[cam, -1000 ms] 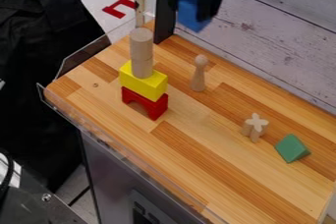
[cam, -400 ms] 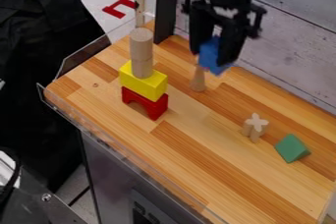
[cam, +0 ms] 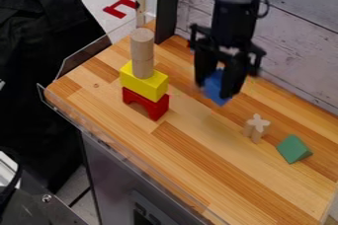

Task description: Remove the blue cube off of the cylinder and put it in the middle of the table

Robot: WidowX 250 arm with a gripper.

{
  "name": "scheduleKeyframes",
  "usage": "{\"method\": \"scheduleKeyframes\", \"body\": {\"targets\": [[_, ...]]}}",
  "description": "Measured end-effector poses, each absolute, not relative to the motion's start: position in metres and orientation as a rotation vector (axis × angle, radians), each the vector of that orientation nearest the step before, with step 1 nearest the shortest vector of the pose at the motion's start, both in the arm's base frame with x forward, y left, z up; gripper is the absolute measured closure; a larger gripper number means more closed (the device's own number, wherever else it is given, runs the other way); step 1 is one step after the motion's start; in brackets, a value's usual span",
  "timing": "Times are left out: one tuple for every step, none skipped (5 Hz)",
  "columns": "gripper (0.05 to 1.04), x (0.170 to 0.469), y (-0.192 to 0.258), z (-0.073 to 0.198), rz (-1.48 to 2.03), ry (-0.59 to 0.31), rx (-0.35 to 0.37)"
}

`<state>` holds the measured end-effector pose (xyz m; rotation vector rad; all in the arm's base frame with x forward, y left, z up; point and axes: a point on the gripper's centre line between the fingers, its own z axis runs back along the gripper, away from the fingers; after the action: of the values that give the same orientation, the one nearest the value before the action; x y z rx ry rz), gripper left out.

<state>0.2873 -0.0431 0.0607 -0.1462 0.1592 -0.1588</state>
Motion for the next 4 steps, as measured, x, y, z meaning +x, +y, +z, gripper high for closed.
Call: {"method": "scheduleKeyframes", "body": {"targets": [[0.521, 0.291, -0.041, 0.054, -0.148, 0.145, -0.143], [0.521, 0.291, -0.040, 0.045, -0.143, 0.167, -0.147], [0.521, 0.293, -0.040, 0.038, -0.147, 0.185, -0.147], [0.521, 0.298, -0.039, 0.029, -0.147, 0.201, -0.142]]}}
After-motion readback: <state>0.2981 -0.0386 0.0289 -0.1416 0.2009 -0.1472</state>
